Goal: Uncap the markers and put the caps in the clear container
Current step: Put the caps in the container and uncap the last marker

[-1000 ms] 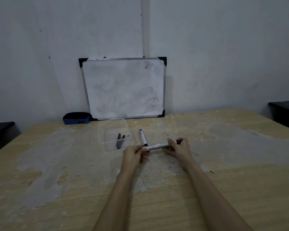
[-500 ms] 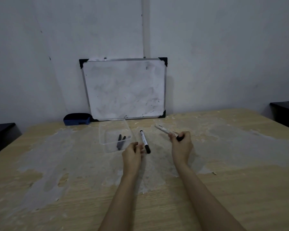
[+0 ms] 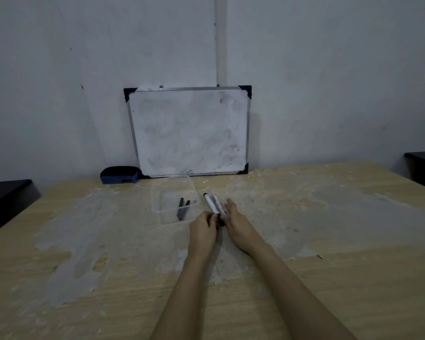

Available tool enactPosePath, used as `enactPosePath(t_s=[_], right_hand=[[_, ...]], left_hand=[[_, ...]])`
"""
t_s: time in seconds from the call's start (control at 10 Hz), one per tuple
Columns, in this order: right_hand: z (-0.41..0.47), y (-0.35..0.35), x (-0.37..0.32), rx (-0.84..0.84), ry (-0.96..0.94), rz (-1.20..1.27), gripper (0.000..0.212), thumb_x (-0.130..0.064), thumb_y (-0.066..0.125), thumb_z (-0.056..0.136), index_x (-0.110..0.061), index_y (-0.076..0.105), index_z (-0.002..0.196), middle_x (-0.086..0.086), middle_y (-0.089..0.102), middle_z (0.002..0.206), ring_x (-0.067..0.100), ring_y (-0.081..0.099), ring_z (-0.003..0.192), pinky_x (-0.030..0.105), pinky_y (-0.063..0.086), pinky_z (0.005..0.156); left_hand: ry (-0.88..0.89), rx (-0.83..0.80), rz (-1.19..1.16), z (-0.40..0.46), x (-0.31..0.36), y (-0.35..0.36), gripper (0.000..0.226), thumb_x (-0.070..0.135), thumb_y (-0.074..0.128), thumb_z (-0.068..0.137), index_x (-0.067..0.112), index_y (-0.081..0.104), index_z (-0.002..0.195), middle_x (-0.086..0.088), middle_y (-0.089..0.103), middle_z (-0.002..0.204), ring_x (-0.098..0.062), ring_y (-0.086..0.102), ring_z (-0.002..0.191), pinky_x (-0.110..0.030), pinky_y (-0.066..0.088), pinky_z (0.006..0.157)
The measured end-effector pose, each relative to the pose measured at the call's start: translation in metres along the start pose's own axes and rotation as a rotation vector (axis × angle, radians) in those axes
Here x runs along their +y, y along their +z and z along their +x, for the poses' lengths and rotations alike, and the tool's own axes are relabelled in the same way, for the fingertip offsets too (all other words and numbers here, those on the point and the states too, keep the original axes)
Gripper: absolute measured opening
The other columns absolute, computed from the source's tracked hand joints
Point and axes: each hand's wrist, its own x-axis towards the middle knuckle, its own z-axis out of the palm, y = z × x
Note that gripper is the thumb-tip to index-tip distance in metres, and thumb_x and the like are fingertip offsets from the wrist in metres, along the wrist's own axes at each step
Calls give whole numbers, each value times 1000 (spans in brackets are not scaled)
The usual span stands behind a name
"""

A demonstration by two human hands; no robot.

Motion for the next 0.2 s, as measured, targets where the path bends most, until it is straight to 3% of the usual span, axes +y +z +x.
enactPosePath(t_s=[0.1,0.2], right_hand=[[-5,-2,0,171,-19,33,50,-25,34,98,-15,19,145,12,34,151,28,37,136,39,32,110],[-16,-28,-26,514,-72,231,39,-21,41,97,-11,39,134,10,49,137,26,46,127,29,36,100]], left_hand=[[24,-5,68,-2,3,1,26,15,43,96,3,62,107,-17,70,106,-26,65,94,-35,51,82],[86,116,122,-12,10,-6,27,25,40,96,21,57,117,-6,65,118,-18,59,105,-36,53,90]])
